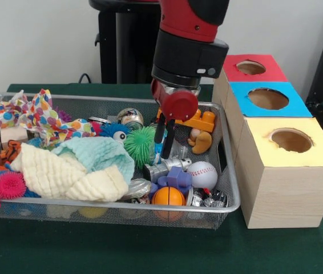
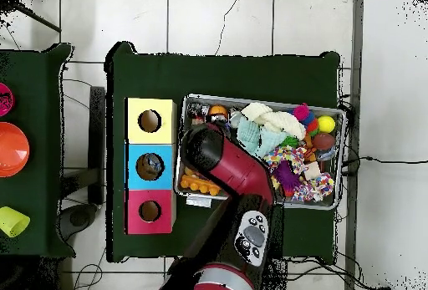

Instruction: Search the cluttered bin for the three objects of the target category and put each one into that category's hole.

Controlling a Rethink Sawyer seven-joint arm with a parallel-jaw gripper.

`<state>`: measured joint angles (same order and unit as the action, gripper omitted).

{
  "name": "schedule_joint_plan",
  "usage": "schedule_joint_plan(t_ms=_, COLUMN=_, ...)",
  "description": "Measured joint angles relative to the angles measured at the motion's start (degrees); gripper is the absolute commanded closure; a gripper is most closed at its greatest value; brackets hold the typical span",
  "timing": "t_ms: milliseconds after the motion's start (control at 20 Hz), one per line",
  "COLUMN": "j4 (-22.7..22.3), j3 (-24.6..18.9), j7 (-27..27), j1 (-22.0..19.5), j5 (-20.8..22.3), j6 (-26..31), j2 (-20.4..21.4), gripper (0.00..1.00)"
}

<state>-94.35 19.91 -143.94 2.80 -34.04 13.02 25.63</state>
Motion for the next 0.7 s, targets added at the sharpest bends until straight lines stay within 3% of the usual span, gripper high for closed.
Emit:
schedule_joint_plan(t_ms=500, j4=-0.75, j3=-0.52, j7=0.00, j1=2.49, j5=0.00, j6=-0.12, j2=-1.36, gripper=0.00)
schedule_joint_plan(t_ms=700, j4=-0.75, j3=-0.52, j7=0.00, j1=3.61, j5=-0.01, j6=2.76, j2=-1.31, gripper=0.00)
